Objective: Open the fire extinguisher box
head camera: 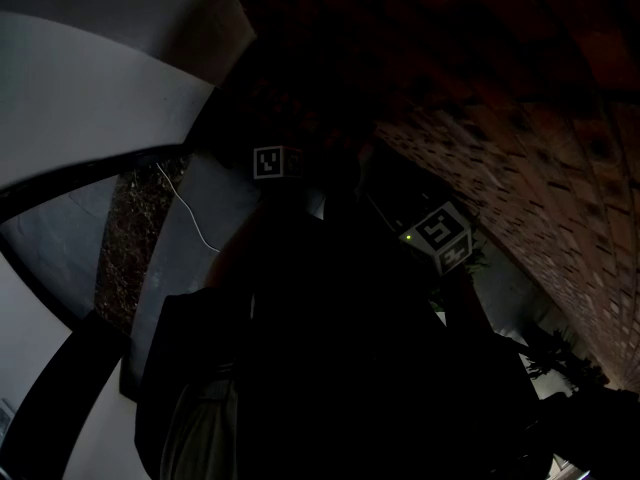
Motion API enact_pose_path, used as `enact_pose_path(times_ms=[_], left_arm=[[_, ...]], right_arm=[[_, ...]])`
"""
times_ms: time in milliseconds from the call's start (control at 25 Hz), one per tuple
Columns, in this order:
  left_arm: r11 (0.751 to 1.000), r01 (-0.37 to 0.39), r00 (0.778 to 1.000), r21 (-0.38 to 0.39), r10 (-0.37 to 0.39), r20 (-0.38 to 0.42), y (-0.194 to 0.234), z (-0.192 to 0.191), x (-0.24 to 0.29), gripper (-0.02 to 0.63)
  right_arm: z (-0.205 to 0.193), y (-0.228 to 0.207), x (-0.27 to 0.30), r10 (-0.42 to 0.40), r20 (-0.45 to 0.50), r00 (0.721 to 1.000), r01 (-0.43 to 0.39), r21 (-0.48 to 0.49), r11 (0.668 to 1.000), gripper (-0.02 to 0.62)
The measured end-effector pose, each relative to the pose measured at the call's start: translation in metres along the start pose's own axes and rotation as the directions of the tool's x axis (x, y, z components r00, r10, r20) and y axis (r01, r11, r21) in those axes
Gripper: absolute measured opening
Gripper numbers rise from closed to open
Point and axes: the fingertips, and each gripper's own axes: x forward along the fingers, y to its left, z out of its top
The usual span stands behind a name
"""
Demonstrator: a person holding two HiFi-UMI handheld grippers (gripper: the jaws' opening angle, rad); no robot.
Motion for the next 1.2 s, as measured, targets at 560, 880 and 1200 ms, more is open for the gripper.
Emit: enact_pose_path(times_ms=[560, 880, 1200], left_arm=[[0.996, 0.041, 0.998, 0.076, -0.037, -0.047, -0.038, 0.015, -0.028, 0.181], [0.993, 0.048, 0.998, 0.107, -0.044, -0.043, -0.059, 0.029, -0.038, 0.181], [0.988, 0.047, 0.999, 0.149, -0.042, -0.031, -0.079, 0.041, -0.044, 0.183]], right_arm=[[0.002, 0.005, -0.002, -0.031, 0.032, 0.999, 0.031, -0.003, 1.000, 0.002], [-0.010, -0.010, -0.009, -0.056, 0.054, 0.997, 0.052, 0.081, 0.995, 0.002], [-0.021, -0.013, -0.009, -0.067, 0.035, 0.997, 0.064, 0.071, 0.995, 0.002]])
